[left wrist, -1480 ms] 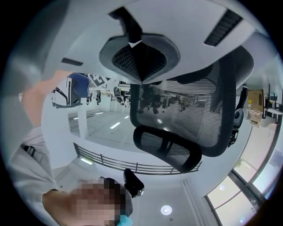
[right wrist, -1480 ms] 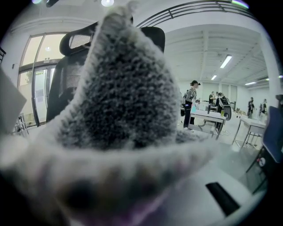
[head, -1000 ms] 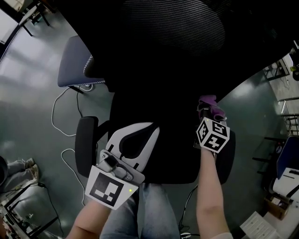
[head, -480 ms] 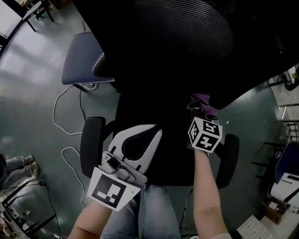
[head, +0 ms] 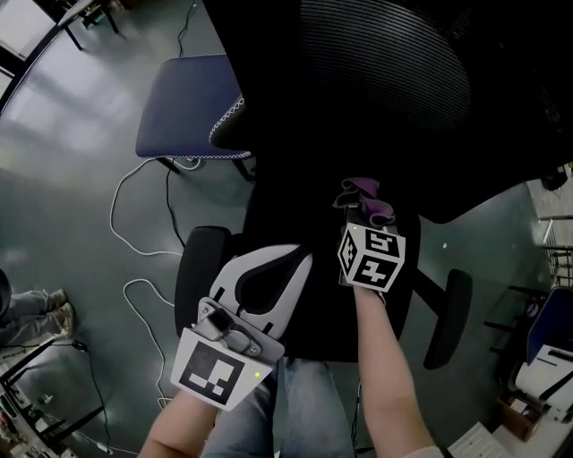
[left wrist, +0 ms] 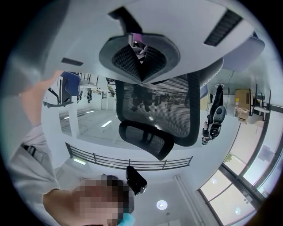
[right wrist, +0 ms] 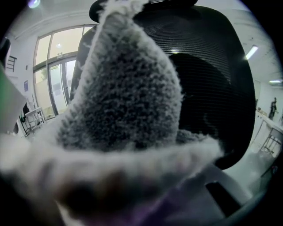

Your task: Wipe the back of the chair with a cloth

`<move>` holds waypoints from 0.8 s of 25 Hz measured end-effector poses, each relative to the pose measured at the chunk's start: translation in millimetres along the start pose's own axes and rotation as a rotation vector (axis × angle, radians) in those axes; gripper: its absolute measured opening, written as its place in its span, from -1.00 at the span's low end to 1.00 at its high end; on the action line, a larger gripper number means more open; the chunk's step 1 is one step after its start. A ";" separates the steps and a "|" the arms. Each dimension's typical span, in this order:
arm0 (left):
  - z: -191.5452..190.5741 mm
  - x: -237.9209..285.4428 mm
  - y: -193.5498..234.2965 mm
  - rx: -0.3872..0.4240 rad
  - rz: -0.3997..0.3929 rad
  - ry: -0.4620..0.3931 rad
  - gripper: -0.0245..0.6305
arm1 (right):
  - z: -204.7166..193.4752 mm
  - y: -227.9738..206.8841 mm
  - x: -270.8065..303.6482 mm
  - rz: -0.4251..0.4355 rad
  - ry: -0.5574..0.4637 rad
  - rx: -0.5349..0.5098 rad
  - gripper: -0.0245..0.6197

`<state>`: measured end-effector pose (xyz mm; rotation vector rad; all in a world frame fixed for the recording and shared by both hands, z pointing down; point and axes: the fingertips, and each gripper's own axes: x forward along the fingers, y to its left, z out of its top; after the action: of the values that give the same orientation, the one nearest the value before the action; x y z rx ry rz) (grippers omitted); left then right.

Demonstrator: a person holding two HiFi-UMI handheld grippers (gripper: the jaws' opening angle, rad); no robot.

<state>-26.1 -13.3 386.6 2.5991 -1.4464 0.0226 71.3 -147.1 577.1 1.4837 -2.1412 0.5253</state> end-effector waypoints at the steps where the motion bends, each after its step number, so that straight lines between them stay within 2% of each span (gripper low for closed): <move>1: 0.5 -2.8 3.2 -0.004 0.006 -0.003 -0.89 | -0.2 3.6 0.4 0.002 -0.002 0.015 -0.68; 3: 0.2 -7.5 9.2 -0.010 0.017 -0.009 -0.89 | -1.4 16.9 3.4 0.023 0.004 0.008 -0.68; 7: -1.5 -14.0 17.8 -0.024 0.031 -0.019 -0.89 | -1.8 62.7 13.2 0.098 0.027 -0.072 -0.68; 11: -0.1 -20.2 19.5 -0.024 0.030 -0.021 -0.90 | 0.0 104.2 17.5 0.165 0.043 -0.094 -0.68; 20: 1.8 -36.2 31.6 -0.020 0.045 -0.016 -0.90 | -0.7 155.6 27.0 0.242 0.061 -0.137 -0.68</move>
<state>-72.1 0.6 385.8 2.5563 -1.5022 -0.0074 -82.9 -114.4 587.1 1.1291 -2.2729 0.4891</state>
